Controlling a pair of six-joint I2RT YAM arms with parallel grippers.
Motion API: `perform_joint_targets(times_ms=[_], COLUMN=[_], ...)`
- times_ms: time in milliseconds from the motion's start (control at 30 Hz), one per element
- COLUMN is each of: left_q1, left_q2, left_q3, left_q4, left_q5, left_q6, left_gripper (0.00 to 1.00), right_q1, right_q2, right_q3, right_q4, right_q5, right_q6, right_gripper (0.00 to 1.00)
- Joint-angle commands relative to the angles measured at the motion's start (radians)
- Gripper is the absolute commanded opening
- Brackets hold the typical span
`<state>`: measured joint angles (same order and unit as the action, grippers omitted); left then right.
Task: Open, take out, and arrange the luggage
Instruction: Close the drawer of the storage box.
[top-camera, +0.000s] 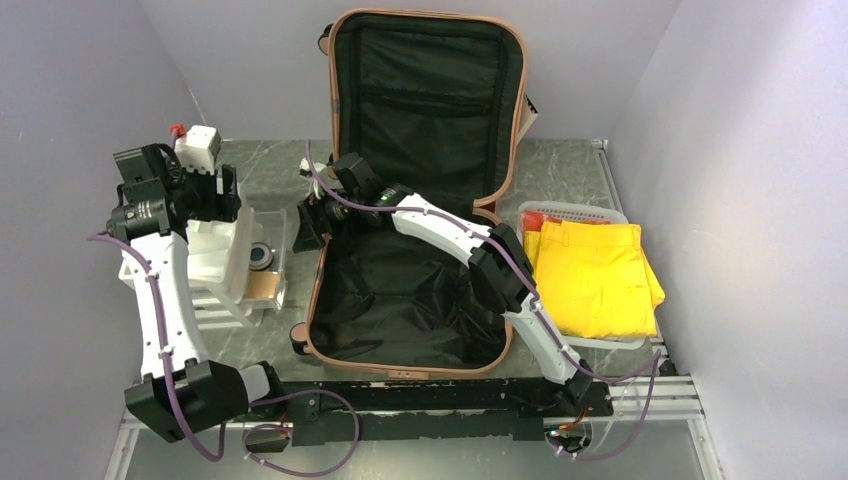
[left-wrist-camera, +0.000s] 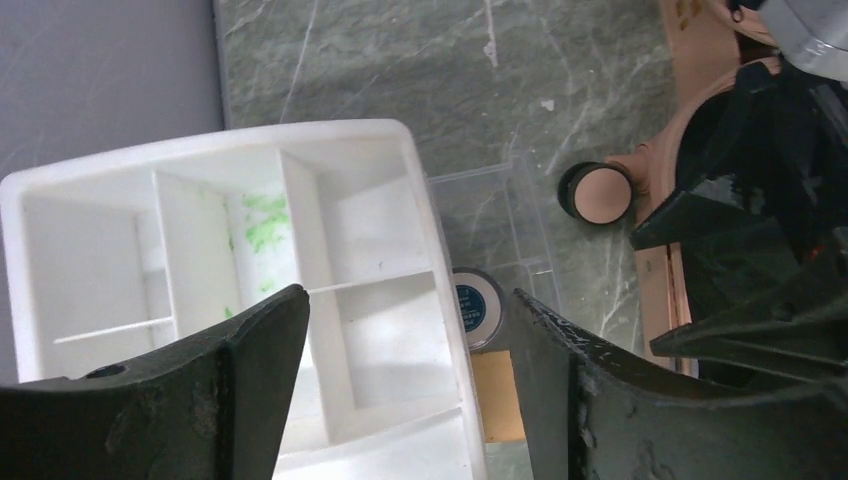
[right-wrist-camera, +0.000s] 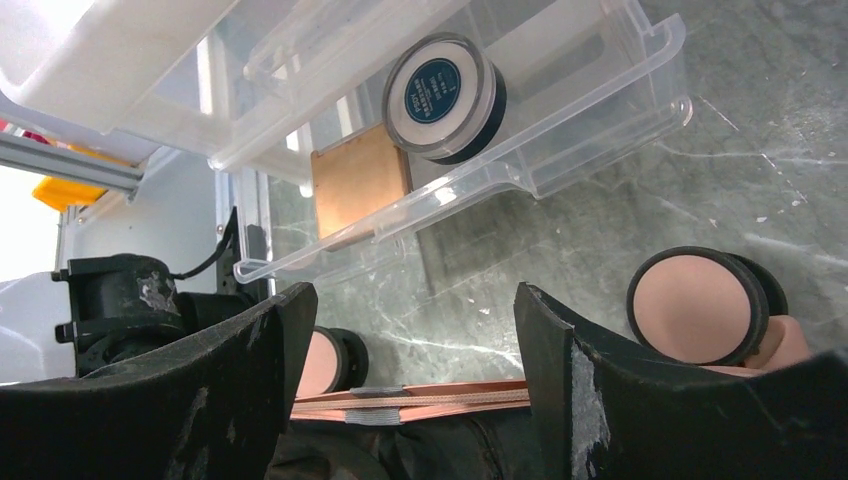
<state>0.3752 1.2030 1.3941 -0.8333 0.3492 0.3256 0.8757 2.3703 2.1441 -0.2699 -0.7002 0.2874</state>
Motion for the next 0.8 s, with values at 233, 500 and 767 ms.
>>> perform_joint_targets(times_ms=[233,500,767], left_q1=[-0.069,-0.109,-0.126], left_q2=[0.038,0.039,0.049], left_q3=[-0.031,-0.077,-0.128], left_q4=[-0.052,-0.021,-0.008], left_q5=[-0.007,-0.139,-0.179], left_q6=[0.059,0.053,0.044], left_gripper=[0.69,0.64,0.50], right_q1=[-0.006,-0.007,-0.007], right_q2=[-0.017,-0.013,-0.015], right_q3=[0.041,0.050,0.049], right_q4=[0.018,0.026,0.018], right_q5=[0.036,0.021,0.021], right_q6=[0.001,0.021,0.011], right_gripper=[0.75,0.72,0.71])
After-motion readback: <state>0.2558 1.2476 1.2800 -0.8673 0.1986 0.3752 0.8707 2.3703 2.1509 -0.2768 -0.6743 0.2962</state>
